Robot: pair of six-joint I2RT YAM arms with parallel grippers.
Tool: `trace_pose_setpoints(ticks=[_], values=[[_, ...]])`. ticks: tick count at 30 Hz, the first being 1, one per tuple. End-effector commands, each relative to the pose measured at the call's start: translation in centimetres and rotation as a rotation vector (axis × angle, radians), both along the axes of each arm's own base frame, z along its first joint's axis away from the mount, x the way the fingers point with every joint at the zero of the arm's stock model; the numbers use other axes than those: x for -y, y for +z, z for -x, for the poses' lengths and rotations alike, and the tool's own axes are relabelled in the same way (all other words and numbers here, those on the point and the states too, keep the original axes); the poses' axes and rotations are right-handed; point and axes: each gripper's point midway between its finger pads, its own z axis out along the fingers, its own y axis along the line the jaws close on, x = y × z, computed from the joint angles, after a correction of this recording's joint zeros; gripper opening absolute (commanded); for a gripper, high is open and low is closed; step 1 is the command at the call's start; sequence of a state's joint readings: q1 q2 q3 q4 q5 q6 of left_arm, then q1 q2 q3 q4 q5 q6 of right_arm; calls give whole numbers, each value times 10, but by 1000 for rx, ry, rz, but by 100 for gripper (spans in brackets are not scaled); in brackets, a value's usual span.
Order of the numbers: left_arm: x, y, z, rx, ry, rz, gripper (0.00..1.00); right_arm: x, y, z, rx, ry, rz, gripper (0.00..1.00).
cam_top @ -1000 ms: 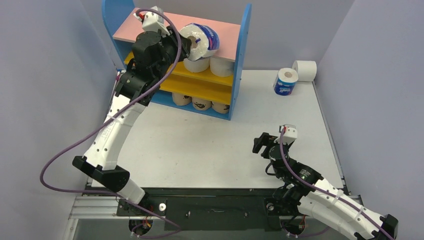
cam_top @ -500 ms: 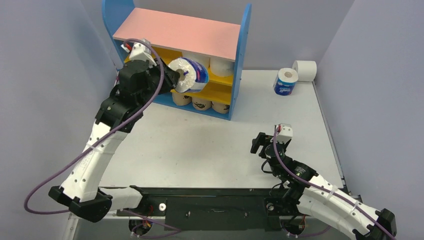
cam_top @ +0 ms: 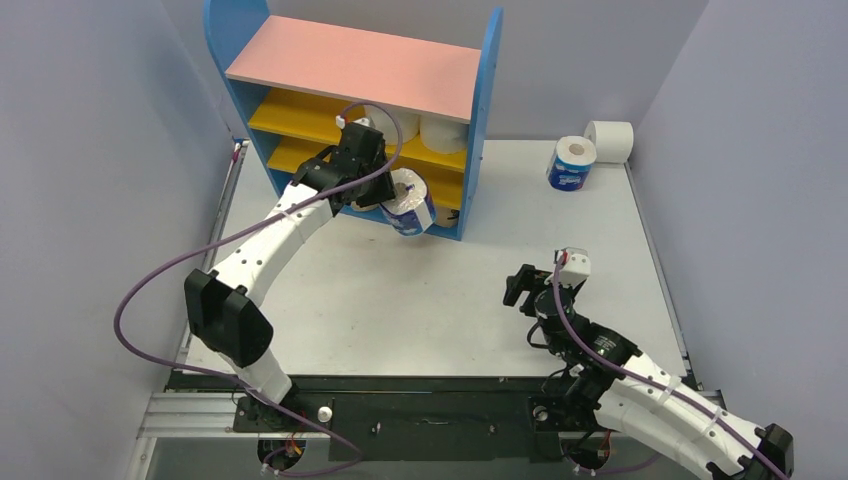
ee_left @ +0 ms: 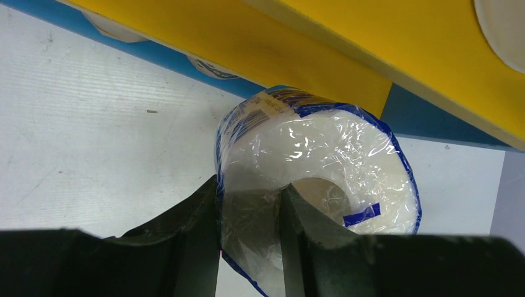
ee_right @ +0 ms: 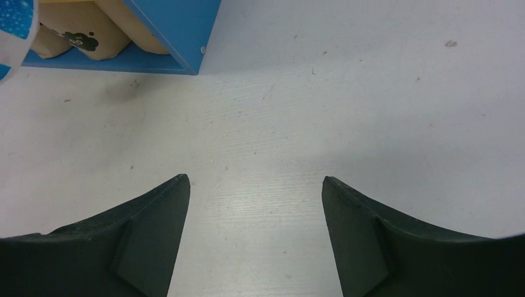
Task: Place and organize the paper towels onto the shelf
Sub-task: Place the paper towel on the shelf.
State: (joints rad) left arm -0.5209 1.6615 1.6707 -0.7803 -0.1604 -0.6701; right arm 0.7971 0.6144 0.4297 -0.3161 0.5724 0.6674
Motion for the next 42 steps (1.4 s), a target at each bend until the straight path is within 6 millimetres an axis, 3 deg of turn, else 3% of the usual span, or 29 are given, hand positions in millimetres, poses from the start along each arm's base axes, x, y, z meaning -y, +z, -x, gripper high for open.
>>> trace_pose_setpoints(ticks=[1,10,25,31,42], values=[[7,42,-23,104,40,86,25,4,22,-5,51,-40,-43,73],[10,35,-47,109,131,104,26,6,24,-4,59,-48,-52,73],[14,36,-65,129,243,172,35,11,24,-4,60,-66,-41,73],[28,34,-66,130,248,223,41,10,25,-5,57,-64,-34,73],[53,37,-62,153,212,312,42,12,25,-5,59,-70,-31,73]])
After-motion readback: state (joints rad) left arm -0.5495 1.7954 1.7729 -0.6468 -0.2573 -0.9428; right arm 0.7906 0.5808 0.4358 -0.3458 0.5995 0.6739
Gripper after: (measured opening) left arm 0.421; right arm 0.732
